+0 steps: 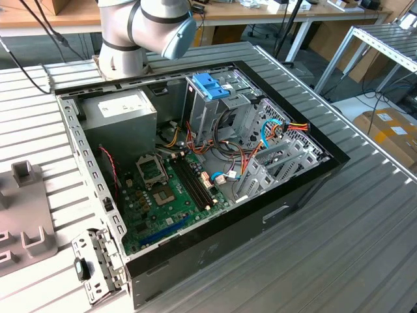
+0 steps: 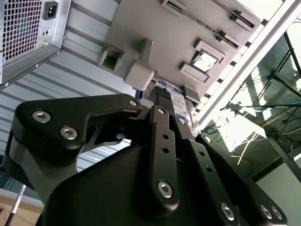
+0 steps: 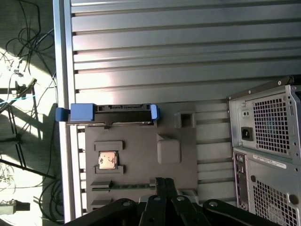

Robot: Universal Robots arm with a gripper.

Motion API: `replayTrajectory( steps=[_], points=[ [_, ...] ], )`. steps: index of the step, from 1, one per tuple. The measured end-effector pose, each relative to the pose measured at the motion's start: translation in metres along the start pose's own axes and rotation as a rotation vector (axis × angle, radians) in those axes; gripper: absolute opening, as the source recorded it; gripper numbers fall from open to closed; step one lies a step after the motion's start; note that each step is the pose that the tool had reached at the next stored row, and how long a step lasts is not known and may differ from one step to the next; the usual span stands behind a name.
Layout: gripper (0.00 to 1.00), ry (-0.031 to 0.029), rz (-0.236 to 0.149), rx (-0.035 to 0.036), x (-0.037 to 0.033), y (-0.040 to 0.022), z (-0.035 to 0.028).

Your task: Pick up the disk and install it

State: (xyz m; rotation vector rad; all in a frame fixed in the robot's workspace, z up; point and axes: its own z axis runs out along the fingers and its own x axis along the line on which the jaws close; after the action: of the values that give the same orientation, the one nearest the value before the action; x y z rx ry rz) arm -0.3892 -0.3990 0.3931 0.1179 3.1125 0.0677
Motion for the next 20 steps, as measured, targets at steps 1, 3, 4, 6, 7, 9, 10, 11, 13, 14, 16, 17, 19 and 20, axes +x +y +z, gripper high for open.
replayTrajectory(
  steps=[1, 3, 4, 6, 7, 9, 10, 11, 13, 14, 16, 17, 19, 20],
  points=[
    [0.11, 0.0, 0.0, 0.0, 0.0006, 0.0, 0.0],
    [0.11, 0.0, 0.0, 0.0001, 0.0014, -0.0001, -0.0001],
    [0.11, 0.0, 0.0, 0.0, 0.002, -0.0001, 0.0],
    [0.11, 0.0, 0.0, 0.0, 0.0027, -0.0002, -0.0001],
    [0.11, 0.0, 0.0, 0.0, 0.0032, -0.0002, -0.0001],
    [0.11, 0.0001, 0.0, 0.0, 0.0042, -0.0003, -0.0001],
    [0.11, 0.0001, 0.0, 0.0001, 0.0046, -0.0003, -0.0001],
    [0.11, 0.0001, 0.0, 0.0001, 0.0052, -0.0004, -0.0002],
    [0.11, 0.0, 0.0, 0.0001, 0.006, -0.0005, -0.0002],
    [0.11, 0.0, 0.0, 0.0, 0.0065, -0.0005, -0.0002],
    [0.11, 0.0, 0.0, 0.0001, 0.0079, -0.0006, -0.0002],
    [0.11, 0.0, 0.0, 0.0, 0.0083, -0.0006, -0.0002],
    [0.11, 0.0001, 0.0, 0.0001, 0.0093, -0.0007, -0.0003],
    [0.11, 0.0001, 0.0, 0.0, 0.01, -0.0007, -0.0003]
  ],
)
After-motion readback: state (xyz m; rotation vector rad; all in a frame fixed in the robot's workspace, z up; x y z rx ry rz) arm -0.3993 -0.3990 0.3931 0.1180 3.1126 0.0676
